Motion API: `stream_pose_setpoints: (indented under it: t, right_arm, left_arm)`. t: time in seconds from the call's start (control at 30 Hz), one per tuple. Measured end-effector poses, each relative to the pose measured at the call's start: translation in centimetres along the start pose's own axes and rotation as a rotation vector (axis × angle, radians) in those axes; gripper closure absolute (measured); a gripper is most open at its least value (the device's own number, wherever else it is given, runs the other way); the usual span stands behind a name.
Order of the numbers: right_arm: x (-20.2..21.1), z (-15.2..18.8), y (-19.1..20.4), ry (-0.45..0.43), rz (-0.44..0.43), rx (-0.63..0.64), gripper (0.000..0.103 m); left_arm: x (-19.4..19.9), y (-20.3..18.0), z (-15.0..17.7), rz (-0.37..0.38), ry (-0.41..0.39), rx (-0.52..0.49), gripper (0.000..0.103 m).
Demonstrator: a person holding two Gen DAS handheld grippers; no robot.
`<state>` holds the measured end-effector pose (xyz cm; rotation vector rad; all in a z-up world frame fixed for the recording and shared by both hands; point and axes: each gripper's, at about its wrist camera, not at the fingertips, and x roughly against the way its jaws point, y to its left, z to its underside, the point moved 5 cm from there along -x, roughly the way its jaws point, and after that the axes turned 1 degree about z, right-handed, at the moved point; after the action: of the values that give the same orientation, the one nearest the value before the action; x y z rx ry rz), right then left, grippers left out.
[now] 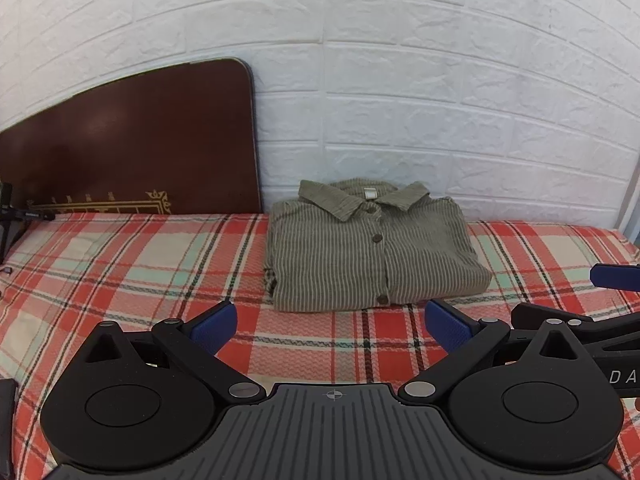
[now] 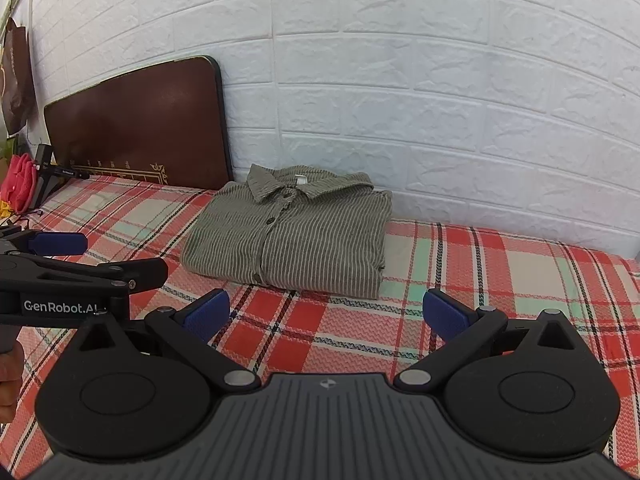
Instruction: Fold clothes
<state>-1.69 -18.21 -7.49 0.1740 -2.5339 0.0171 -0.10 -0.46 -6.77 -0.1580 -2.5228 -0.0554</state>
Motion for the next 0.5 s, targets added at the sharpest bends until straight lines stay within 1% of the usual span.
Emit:
stream_pose_setpoints:
  t: [0.23, 0.5]
  right_arm:
    - [-0.09, -0.05, 0.07, -0.001, 0.001, -0.002, 0.001]
    - [-0.12, -0.12, 0.06, 0.006, 0.000, -0.005, 0.001]
  left_arm:
    - [0.33, -0.18, -0.12, -0.021, -0.027, -0.016, 0.000]
    - [0.34, 0.01, -0.17, -0.014, -0.026, -0.005, 0.000]
